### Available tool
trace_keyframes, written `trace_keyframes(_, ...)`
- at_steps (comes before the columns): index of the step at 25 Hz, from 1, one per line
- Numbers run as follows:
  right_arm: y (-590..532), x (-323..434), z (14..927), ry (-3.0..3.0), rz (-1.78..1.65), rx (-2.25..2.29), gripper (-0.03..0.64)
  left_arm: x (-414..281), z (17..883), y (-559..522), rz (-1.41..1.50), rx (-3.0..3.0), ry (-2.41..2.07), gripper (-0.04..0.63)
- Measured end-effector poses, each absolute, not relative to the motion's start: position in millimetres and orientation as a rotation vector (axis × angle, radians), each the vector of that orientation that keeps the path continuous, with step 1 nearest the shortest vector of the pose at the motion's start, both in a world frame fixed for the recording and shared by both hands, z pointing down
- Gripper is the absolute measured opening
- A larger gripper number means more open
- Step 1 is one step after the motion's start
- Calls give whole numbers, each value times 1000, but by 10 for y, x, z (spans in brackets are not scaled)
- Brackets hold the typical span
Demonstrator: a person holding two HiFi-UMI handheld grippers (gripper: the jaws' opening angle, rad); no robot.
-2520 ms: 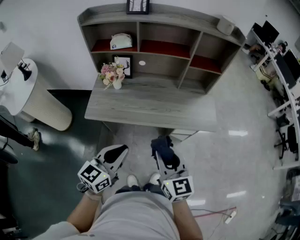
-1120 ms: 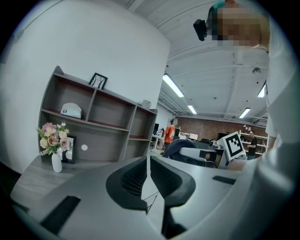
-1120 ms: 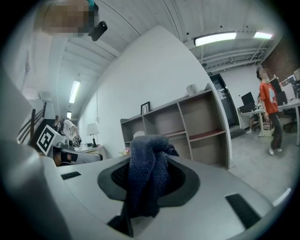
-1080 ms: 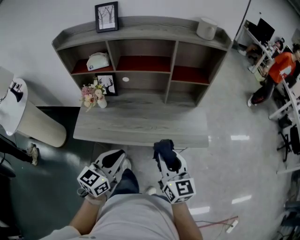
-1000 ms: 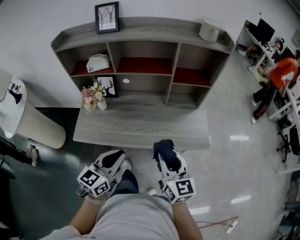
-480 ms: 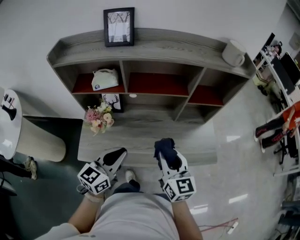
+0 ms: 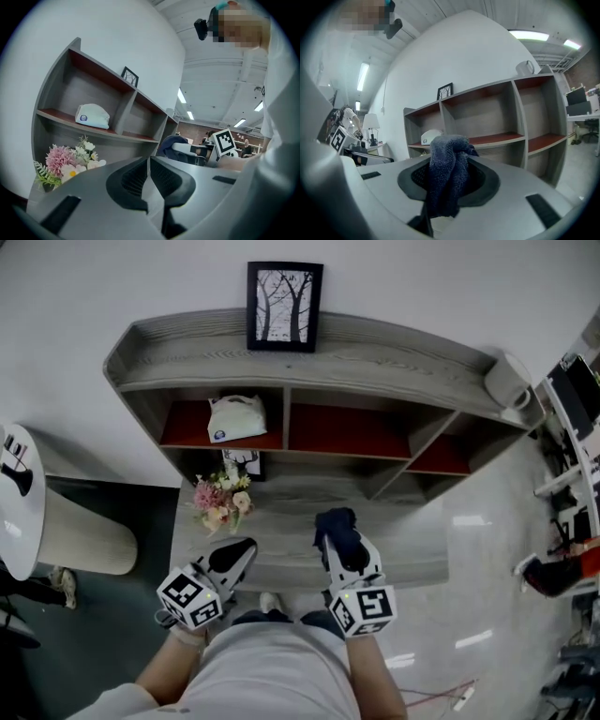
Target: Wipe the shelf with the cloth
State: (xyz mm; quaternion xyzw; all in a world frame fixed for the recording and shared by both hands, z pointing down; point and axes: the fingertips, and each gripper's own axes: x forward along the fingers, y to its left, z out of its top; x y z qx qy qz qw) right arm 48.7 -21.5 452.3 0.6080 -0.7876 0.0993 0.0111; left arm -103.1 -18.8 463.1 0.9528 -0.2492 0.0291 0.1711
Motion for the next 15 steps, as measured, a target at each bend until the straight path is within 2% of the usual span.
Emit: trace_keyframes(15,-1450,590,3997,-2479,192,1763,110,-1116,4611,-443,88,2639,-867,18)
